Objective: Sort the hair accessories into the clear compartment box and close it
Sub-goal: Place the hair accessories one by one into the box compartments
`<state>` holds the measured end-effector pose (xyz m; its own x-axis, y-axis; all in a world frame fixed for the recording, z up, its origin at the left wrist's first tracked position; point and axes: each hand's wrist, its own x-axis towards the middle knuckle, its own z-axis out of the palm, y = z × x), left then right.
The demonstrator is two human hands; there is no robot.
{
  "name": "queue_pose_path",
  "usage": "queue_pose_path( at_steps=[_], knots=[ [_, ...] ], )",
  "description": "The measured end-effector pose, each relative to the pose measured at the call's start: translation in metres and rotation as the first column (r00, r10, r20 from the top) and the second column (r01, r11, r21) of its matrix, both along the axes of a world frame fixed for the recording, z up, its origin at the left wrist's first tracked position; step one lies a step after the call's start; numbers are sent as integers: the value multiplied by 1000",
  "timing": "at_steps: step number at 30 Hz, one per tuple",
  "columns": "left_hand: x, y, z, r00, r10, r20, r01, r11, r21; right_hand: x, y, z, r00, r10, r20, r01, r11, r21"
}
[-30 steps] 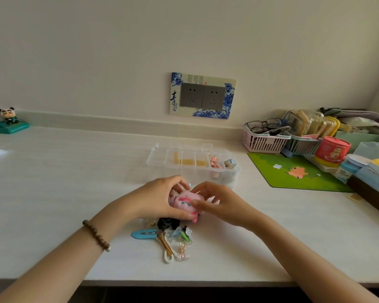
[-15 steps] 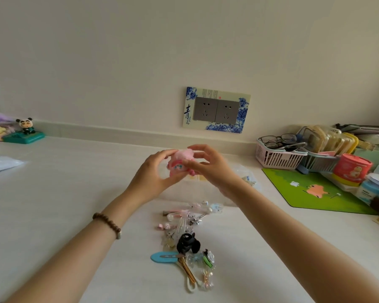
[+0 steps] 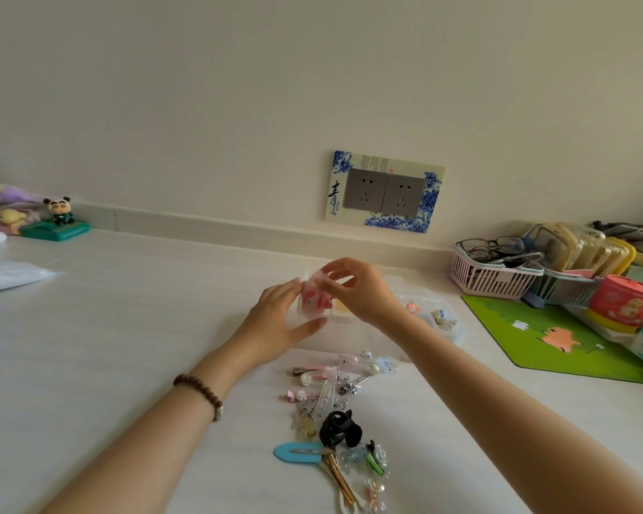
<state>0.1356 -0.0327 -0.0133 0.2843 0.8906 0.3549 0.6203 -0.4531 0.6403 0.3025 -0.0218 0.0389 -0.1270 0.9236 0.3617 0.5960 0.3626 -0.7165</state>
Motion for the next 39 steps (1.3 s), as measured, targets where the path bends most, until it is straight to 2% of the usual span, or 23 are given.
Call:
queue_pose_path(
  at_steps=[2, 4, 7, 11, 14, 16, 19, 23, 27, 33, 36, 39],
  knots=[
    [-1, -1, -1, 1000, 13, -28, -13, 1000, -27, 0, 0, -2, 996, 3, 87, -3, 1000, 6],
    [-1, -4, -1, 1000, 7, 4, -7, 999, -47, 3, -1, -3, 992, -2, 128, 1, 1000, 10],
    [-2, -9, 1, 998, 11, 55, -11, 1000, 9, 11, -12, 0, 996, 13, 92, -18, 998, 58],
    [-3, -25, 11, 987, -58, 151, 31, 984, 175, 36, -43, 2, 991, 128, 46, -132, 987, 89],
    [5, -37, 14, 982, -134, 135, 114, 983, 143, 61, -67, -8, 973, 215, 88, -216, 976, 1],
    [14, -40, 11, 985, -163, 60, 154, 980, 126, 74, -75, -20, 961, 201, 192, -194, 979, -53],
    [22, -41, 6, 983, -185, -5, 183, 969, 167, 90, -77, -38, 936, 91, 341, -84, 996, -35],
    [22, -39, 2, 980, -190, -65, 200, 958, 208, 92, -76, -49, 908, -20, 418, 30, 999, -18],
    [25, -37, -2, 980, -170, -101, 190, 949, 250, 88, -77, -51, 920, -93, 382, 102, 995, -4],
    [26, -32, -8, 975, -92, -202, 151, 943, 297, 94, -77, -56, 975, 12, 223, 9, 995, -94],
    [26, -30, -10, 973, -97, -208, 153, 949, 274, 95, -79, -47, 997, 64, 41, -61, 996, -70],
    [26, -30, -10, 976, -95, -195, 146, 953, 267, 97, -75, -30, 993, 24, -117, -20, 999, 30]
  ],
)
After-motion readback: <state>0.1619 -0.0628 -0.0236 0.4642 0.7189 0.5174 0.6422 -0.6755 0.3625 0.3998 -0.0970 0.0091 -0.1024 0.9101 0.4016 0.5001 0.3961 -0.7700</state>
